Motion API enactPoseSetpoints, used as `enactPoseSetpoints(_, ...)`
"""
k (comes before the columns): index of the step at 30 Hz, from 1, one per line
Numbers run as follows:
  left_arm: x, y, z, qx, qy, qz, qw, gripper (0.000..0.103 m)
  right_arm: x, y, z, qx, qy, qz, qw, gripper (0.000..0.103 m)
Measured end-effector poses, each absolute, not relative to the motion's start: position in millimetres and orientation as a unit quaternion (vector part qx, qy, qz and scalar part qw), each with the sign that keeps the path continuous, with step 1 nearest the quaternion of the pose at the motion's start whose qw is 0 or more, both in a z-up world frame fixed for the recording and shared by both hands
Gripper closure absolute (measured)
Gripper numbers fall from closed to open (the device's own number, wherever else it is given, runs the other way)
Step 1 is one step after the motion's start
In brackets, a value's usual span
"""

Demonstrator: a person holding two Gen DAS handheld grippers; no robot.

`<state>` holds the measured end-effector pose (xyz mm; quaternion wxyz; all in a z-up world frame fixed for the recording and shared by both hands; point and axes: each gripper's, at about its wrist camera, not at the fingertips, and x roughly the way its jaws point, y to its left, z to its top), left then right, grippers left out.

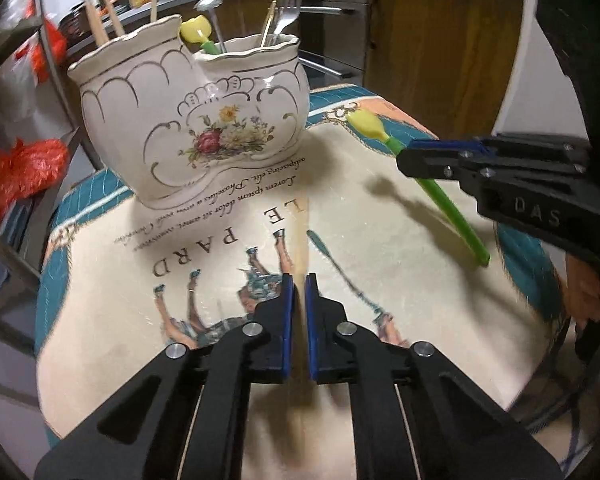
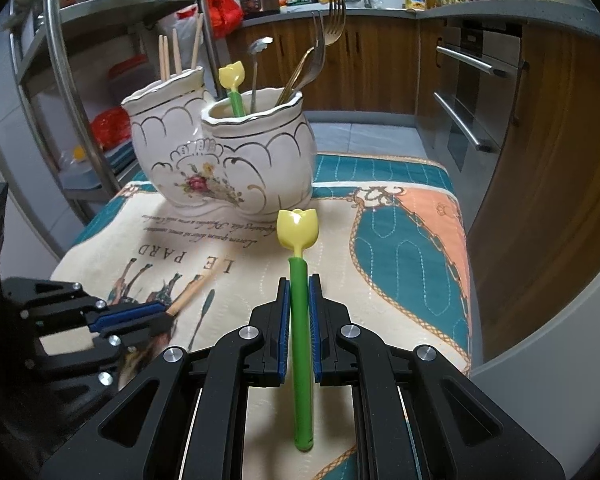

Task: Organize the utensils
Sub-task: 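Lift the chopstick over the tall cup while the right tool carries the green spoon to the short cup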

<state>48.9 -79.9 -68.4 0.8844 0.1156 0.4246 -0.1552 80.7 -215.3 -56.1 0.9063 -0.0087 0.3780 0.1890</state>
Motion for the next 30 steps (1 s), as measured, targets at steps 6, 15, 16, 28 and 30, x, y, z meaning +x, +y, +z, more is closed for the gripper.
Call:
enactPoseSetpoints(6, 50, -59, -65, 0.135, 0.435, -0.164, 0.875, 0.097, 81, -213, -57, -0.011, 0.379, 0.191, 0.905, 0.093)
enactPoseSetpoints(15, 51, -58, -71, 0.106, 0.427, -0.155, 0.884, 0.084, 81, -208, -57, -0.017, 0.377, 0.193, 0.906, 0.093)
enactPoseSetpoints(16, 50, -58, -71, 0.101, 0.423, -0.152, 0.887, 0.081, 81, -208, -57, -0.017, 0.375, 0.193, 0.906, 0.093)
enactPoseSetpoints(28, 40, -59, -76, 0.089, 0.377, -0.161, 0.908, 0.097, 77, -206, -52, -0.015, 0.355, 0.198, 0.913, 0.093)
enactPoseSetpoints(30, 38, -55, -70, 0.079, 0.365, -0.166, 0.913, 0.097, 76, -208, -48, -0.011, 0.344, 0.196, 0.918, 0.093)
